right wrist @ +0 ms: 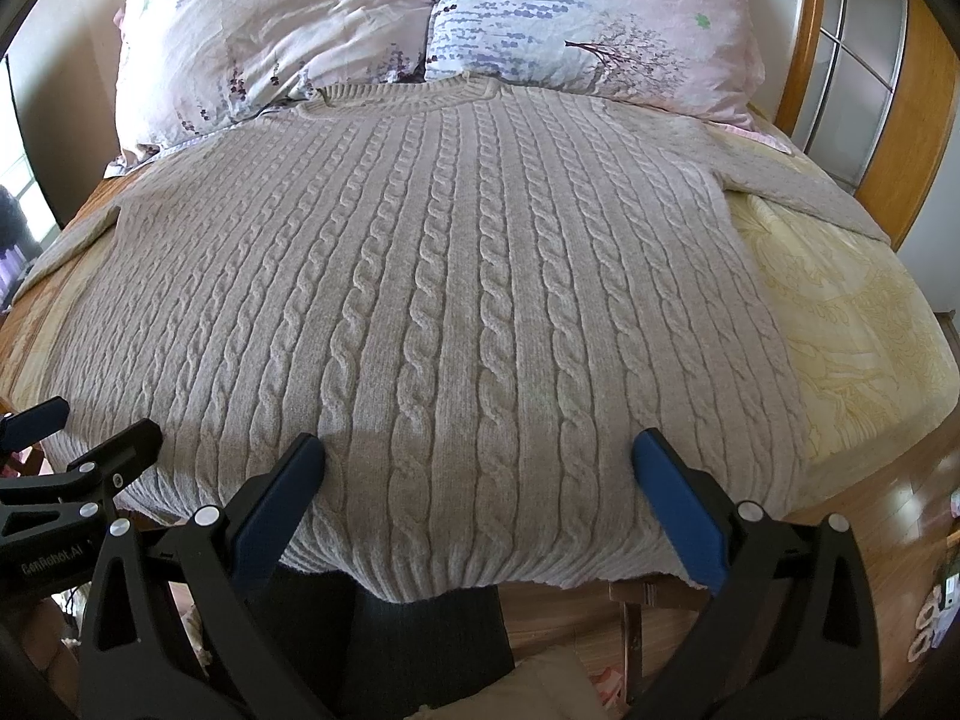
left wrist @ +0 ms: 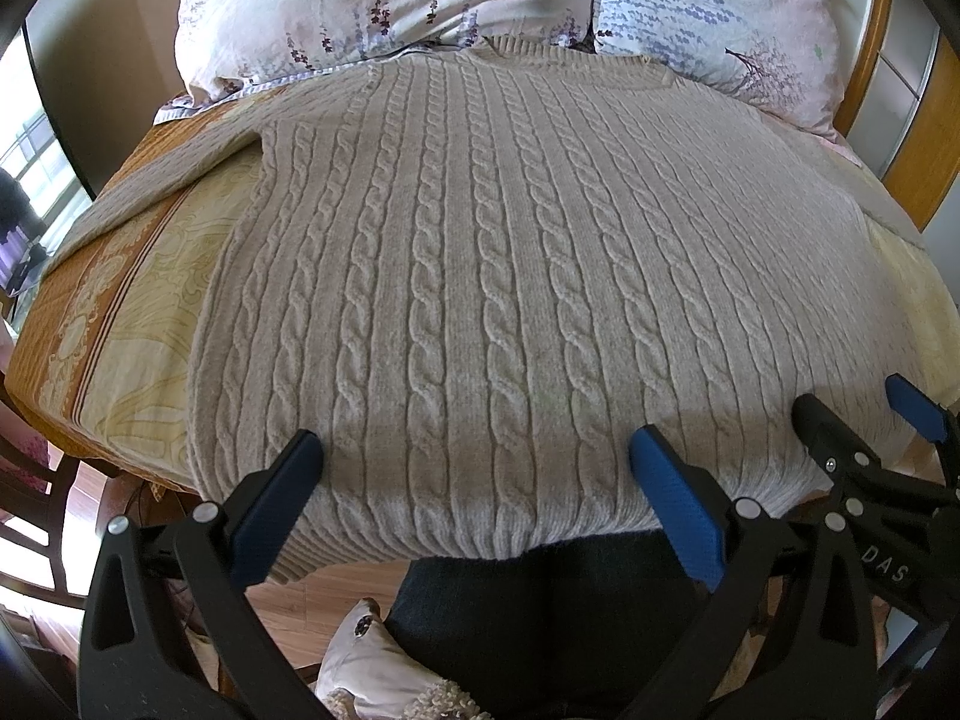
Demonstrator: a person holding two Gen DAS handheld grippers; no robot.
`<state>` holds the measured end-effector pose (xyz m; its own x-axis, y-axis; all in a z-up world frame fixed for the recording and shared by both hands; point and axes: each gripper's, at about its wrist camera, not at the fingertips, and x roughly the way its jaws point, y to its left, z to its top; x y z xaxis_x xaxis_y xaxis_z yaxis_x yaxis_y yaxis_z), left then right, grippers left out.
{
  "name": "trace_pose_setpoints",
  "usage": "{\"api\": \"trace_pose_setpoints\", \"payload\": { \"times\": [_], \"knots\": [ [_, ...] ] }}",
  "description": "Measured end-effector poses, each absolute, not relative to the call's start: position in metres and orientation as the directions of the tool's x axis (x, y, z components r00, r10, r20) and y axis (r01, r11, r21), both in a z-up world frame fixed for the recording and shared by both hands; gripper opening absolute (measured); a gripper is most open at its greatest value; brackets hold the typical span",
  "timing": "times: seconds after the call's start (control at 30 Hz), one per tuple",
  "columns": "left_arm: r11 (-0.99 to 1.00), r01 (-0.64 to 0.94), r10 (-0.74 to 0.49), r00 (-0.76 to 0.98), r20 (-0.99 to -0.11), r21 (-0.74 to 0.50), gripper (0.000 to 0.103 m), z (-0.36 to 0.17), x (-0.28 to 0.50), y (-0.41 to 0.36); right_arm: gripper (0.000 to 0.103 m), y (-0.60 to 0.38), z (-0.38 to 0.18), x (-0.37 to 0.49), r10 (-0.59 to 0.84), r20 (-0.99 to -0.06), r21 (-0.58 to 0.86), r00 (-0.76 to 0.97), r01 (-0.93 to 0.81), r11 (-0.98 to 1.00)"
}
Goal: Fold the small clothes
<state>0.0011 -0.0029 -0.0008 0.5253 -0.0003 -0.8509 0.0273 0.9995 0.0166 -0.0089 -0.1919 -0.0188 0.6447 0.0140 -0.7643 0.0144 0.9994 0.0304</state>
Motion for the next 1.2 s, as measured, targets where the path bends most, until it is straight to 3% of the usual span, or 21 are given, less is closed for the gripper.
{"api": "trace_pose_setpoints", "payload": {
  "times": [0.37,0.6,0.73,0.87,0.97,1.2],
  "knots": [
    [0.999,0.048,-0.01,0.558,-0.83,0.02,0.101,0.001,0.011,-0.001,0.102,-0.197,-0.018,-0.01,0.084,-0.664,0.05,0.743,-0.068,0.996],
    [0.994,0.11,-0.085,0.585,-0.806,-0.025,0.101,0.01,0.034,-0.002,0.102,-0.255,0.017,0.018,0.115,-0.619,0.207,0.777,0.021,0.978],
    [0.986,0.154,-0.149,0.59,-0.794,-0.07,0.101,0.018,0.054,-0.001,0.088,-0.317,0.037,0.055,0.122,-0.635,0.337,0.763,0.132,0.932],
    [0.983,0.174,-0.151,0.613,-0.775,-0.055,0.101,0.026,0.073,0.0,0.067,-0.381,0.037,0.092,0.129,-0.664,0.484,0.737,0.292,0.825],
    [0.982,0.184,-0.152,0.623,-0.767,-0.045,0.101,0.033,0.088,0.003,0.06,-0.423,0.022,0.117,0.171,-0.683,0.588,0.71,0.395,0.706],
    [0.975,0.219,-0.172,0.655,-0.736,-0.033,0.101,0.053,0.115,0.011,0.057,-0.458,-0.011,0.147,0.285,-0.655,0.718,0.699,0.459,0.523]
  ]
}}
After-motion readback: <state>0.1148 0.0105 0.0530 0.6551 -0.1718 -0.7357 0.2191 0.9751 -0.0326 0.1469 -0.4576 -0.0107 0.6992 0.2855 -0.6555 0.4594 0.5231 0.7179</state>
